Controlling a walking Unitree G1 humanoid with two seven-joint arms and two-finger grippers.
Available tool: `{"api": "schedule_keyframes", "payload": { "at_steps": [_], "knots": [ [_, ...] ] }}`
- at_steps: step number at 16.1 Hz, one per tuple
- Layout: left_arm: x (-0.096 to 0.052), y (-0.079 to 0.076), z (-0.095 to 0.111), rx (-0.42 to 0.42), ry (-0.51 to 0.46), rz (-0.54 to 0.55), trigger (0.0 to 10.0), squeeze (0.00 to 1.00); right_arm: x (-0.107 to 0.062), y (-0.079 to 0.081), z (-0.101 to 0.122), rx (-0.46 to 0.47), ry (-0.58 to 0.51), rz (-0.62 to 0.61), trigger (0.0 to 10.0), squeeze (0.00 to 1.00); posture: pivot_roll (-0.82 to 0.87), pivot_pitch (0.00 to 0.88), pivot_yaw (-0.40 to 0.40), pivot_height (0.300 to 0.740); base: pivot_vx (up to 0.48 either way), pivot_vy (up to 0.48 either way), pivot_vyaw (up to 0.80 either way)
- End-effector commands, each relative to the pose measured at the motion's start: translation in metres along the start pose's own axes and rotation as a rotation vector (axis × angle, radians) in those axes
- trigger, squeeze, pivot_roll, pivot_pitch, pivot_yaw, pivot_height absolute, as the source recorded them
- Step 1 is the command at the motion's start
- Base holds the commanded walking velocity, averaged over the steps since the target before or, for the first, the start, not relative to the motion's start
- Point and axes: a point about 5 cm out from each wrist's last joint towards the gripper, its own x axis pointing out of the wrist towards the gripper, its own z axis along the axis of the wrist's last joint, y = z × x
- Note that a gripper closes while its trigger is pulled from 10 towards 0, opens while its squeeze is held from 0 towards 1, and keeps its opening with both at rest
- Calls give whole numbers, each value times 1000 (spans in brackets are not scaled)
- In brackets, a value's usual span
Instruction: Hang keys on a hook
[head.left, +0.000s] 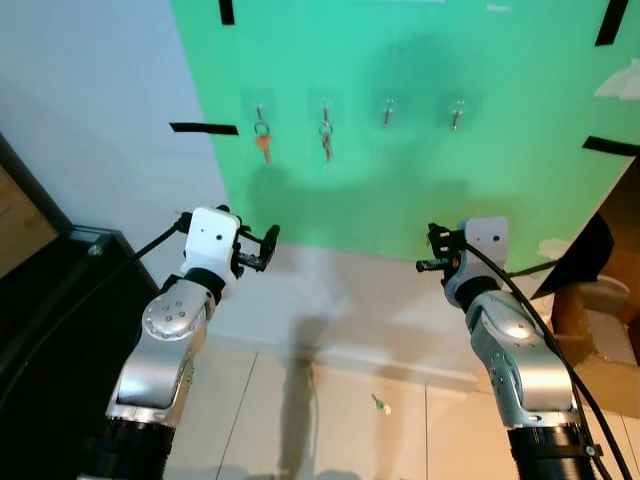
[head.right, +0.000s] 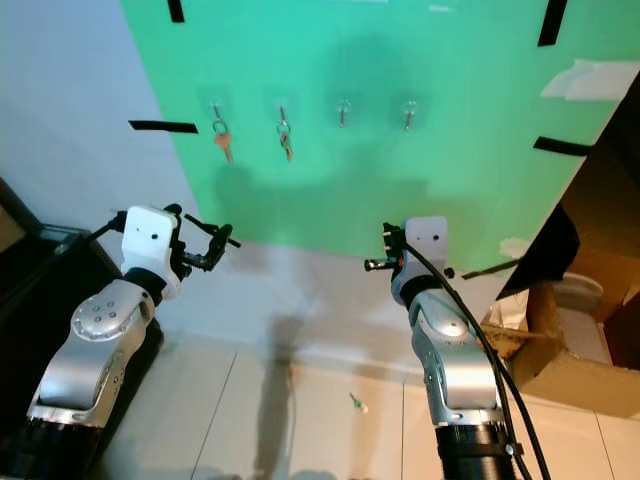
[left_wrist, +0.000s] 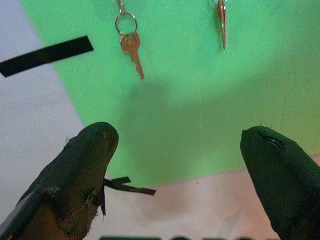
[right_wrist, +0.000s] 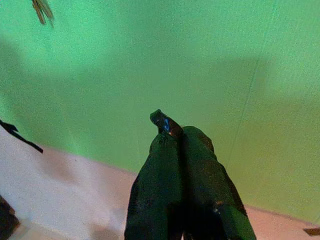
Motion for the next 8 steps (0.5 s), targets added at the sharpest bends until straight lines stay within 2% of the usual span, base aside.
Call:
{"api": "schedule_keyframes", "payload": {
  "at_steps": [1, 2, 7, 8],
  "knots": [
    [1, 1, 2, -7, -7, -4, 10000, 47, 0, -3, 8, -2, -37, -6, 10000, 0, -26, 0, 53, 740, 300, 0, 0],
    [1, 1, 2, -8, -8, -4, 10000, 47, 1, -3, 9, -9, -44, -7, 10000, 0, -24, 0, 51, 740, 322, 0, 0],
    [0, 1, 2, -9, -10, -4, 10000, 47, 7, -2, 17, -9, -69, -2, 10000, 0, -24, 0, 47, 740, 326, 0, 800],
    [0, 0, 2, -8, -10, -8, 10000, 47, 7, -1, 17, -13, -72, 4, 10000, 0, -26, 0, 47, 740, 322, 0, 0]
  ]
}}
